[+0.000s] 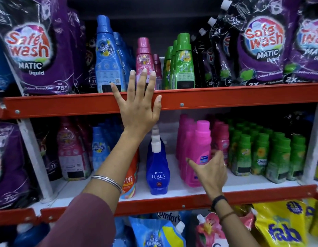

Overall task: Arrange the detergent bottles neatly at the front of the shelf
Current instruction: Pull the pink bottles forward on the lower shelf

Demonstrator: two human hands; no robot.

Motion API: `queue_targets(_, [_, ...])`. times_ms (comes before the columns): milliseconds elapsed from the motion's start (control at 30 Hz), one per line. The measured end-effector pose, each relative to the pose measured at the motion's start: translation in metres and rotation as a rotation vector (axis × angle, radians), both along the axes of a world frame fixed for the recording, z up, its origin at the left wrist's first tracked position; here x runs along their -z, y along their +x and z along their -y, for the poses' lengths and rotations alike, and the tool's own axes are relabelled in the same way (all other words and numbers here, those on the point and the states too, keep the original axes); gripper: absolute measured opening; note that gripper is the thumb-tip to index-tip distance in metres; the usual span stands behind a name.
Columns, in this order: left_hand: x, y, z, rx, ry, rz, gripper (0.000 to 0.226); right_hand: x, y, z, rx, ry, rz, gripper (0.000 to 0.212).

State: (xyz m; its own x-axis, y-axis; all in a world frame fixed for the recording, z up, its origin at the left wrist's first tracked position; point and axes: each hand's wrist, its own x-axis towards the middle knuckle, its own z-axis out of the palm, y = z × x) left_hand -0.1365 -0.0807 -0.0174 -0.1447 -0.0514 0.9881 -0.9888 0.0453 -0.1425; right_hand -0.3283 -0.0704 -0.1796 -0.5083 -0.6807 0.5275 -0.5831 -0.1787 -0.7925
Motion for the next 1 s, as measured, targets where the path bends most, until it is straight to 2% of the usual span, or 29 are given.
queue_targets(300, [0.0, -0.001, 0.003, 0.006, -0.029, -0.007, 0.053, 0.013, 0.01, 0.003, 0.054, 0.089, -0.051, 0.086])
queue_targets(533, [0.0, -0.003, -0.002, 0.031, 0.025, -0.03, 0.053, 0.021, 0.011, 0.0, 0.049, 0.09, -0.102, 0.088])
queue_targets(700, [0.022, -0.021, -0.02, 0.228, 0.087, -0.077, 0.052, 0.021, 0.003, -0.006, 0.0, 0.109, -0.131, 0.092])
queue_targets(800, [0.062, -0.044, -0.034, 0.418, 0.144, -0.087, 0.052, 0.025, -0.009, -0.012, -0.083, 0.027, -0.039, 0.085])
queue_targets(900, [0.108, -0.067, -0.039, 0.584, 0.273, -0.15, 0.051, 0.028, -0.022, -0.018, -0.295, -0.062, 0.208, 0.076])
queue_targets(1000, [0.151, -0.085, -0.039, 0.74, 0.461, -0.255, 0.051, 0.024, -0.033, -0.024, -0.412, -0.059, 0.372, 0.051])
